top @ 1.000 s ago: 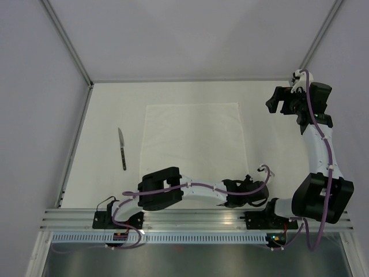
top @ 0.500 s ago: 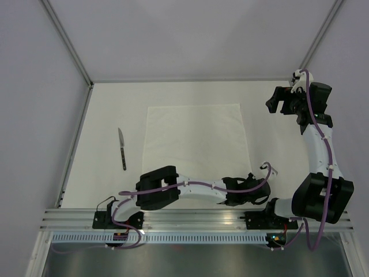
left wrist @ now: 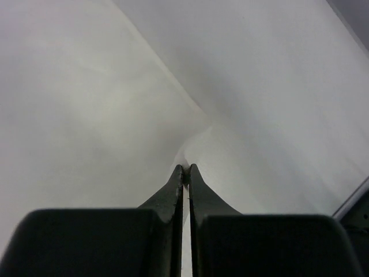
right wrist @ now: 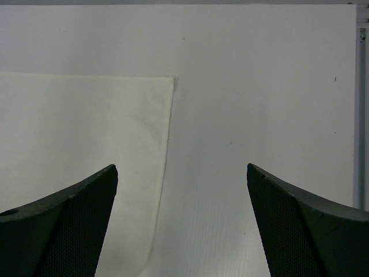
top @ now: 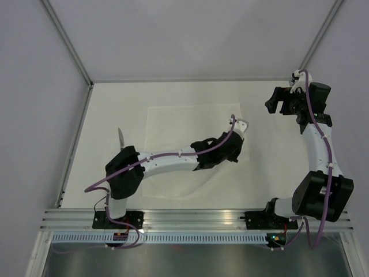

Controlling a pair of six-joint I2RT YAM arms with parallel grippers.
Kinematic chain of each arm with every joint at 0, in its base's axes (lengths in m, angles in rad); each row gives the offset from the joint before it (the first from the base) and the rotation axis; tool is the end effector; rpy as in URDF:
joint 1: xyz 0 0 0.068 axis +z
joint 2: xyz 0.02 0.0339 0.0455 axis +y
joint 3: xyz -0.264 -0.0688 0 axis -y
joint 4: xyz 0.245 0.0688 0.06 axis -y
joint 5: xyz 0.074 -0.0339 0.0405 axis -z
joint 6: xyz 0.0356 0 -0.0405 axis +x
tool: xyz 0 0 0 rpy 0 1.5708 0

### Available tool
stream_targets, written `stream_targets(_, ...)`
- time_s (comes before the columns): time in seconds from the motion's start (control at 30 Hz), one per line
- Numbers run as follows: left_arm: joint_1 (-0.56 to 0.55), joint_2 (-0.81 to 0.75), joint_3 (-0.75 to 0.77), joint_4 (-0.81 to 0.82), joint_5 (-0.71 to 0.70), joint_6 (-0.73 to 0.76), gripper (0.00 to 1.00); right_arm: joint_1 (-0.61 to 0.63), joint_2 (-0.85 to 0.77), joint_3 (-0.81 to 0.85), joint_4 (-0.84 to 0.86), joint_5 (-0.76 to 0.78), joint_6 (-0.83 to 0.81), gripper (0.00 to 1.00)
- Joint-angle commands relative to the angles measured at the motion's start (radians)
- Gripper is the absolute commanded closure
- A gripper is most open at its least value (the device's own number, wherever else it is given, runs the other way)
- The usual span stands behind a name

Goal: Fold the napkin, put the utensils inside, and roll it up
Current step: Fold the napkin at the center of the board.

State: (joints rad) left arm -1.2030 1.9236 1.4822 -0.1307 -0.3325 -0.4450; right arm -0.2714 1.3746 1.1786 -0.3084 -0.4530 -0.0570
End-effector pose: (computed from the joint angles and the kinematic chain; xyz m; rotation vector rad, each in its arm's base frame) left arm 0.1722 -0.4147 0.2525 0.6163 2.0825 -0.6192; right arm 0.3060 -0.0690 0.3323 -0.0568 2.0295 0.2633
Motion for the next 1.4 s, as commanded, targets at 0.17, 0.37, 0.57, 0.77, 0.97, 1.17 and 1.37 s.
stream_targets(0.17, 0.244, -0.133, -0.046, 0.009, 0.141, 0.038, 0.98, -0.002, 0.034, 0.033, 0.005, -0.035, -0.029, 0.02)
stream_targets(0.37, 0.411, -0.141, -0.017, -0.013, 0.225, 0.043, 0.98, -0.002, 0.063, 0.056, -0.004, -0.068, -0.043, 0.02)
stream_targets(0.57, 0.526, -0.117, 0.015, -0.029, 0.283, 0.051, 0.98, 0.009, 0.118, 0.108, -0.046, -0.151, -0.063, 0.02)
stream_targets(0.77, 0.577, -0.086, 0.03, -0.029, 0.302, 0.055, 0.98, 0.063, 0.349, 0.266, -0.096, -0.147, -0.029, 0.06)
stream_targets(0.97, 0.631, -0.087, 0.03, -0.037, 0.303, 0.043, 0.98, 0.106, 0.472, 0.357, -0.124, -0.096, -0.05, 0.11)
stream_targets(1.17, 0.712, -0.094, 0.038, -0.058, 0.316, 0.029, 0.98, 0.118, 0.492, 0.345, -0.104, -0.07, -0.06, 0.12)
stream_targets(1.37, 0.753, -0.078, 0.061, -0.081, 0.322, 0.028, 0.98, 0.133, 0.501, 0.348, -0.106, -0.047, -0.066, 0.12)
